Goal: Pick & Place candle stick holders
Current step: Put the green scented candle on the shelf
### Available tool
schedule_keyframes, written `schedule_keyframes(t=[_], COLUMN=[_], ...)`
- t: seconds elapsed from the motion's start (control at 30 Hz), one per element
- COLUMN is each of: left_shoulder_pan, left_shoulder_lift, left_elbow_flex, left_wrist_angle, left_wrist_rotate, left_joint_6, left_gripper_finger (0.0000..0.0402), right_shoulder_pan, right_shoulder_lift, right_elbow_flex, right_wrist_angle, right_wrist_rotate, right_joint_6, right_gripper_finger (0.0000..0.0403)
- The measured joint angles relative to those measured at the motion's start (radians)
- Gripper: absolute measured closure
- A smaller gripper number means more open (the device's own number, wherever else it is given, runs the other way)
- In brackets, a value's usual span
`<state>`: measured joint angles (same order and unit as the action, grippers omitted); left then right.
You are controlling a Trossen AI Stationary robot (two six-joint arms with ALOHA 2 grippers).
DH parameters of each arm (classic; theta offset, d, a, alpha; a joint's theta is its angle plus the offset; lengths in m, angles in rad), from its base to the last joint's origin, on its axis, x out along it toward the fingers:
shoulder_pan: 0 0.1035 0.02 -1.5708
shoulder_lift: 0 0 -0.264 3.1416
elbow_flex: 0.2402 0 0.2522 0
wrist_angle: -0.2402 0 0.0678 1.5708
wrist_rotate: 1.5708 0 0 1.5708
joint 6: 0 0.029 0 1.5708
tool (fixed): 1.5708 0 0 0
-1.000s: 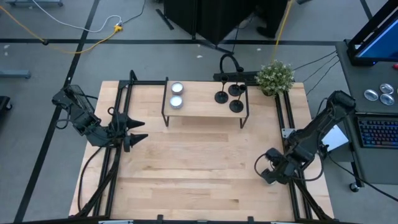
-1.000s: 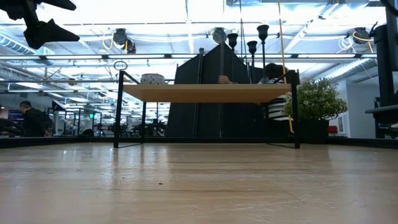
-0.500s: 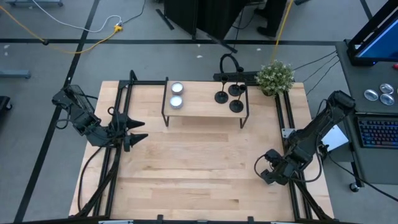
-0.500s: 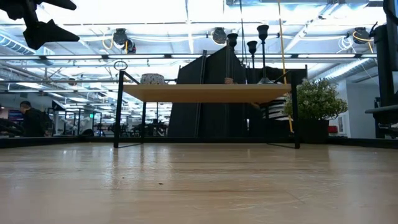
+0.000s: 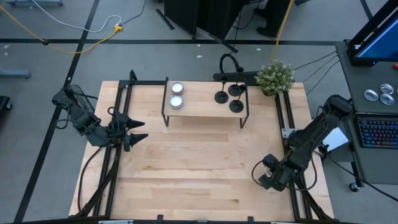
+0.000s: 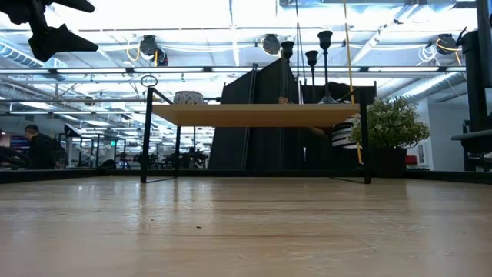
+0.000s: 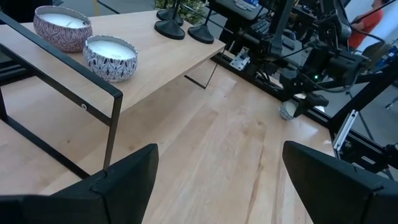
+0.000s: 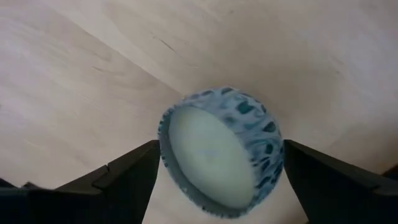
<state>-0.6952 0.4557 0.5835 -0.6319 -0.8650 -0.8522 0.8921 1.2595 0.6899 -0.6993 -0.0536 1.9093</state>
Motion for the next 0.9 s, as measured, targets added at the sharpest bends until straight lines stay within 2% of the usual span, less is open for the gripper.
schedule_keyframes(t=[0.27, 0.53, 0.9], left_shoulder_pan=[0.000, 0.000, 0.000], left_shoulder_lift=[0.000, 0.000, 0.000], left_elbow_flex=[0.000, 0.000, 0.000], left_wrist_angle=[0.000, 0.000, -0.004], left_wrist_rotate=[0.001, 0.007, 0.010], left_joint_6=[-0.007, -0.007, 0.010], left_gripper_finger=[0.0050, 0.0050, 0.0050], right_shoulder_pan=[0.000, 0.000, 0.000], right_shoulder_lift=[0.036, -0.024, -0.021], right_elbow_flex=[0.000, 0.000, 0.000], right_wrist_angle=[0.022, 0.040, 0.033], right_wrist_rotate=[0.005, 0.055, 0.053], right_joint_6=[-0.007, -0.032, -0.050], right_gripper_finger=[0.0074, 0.0077, 0.0077])
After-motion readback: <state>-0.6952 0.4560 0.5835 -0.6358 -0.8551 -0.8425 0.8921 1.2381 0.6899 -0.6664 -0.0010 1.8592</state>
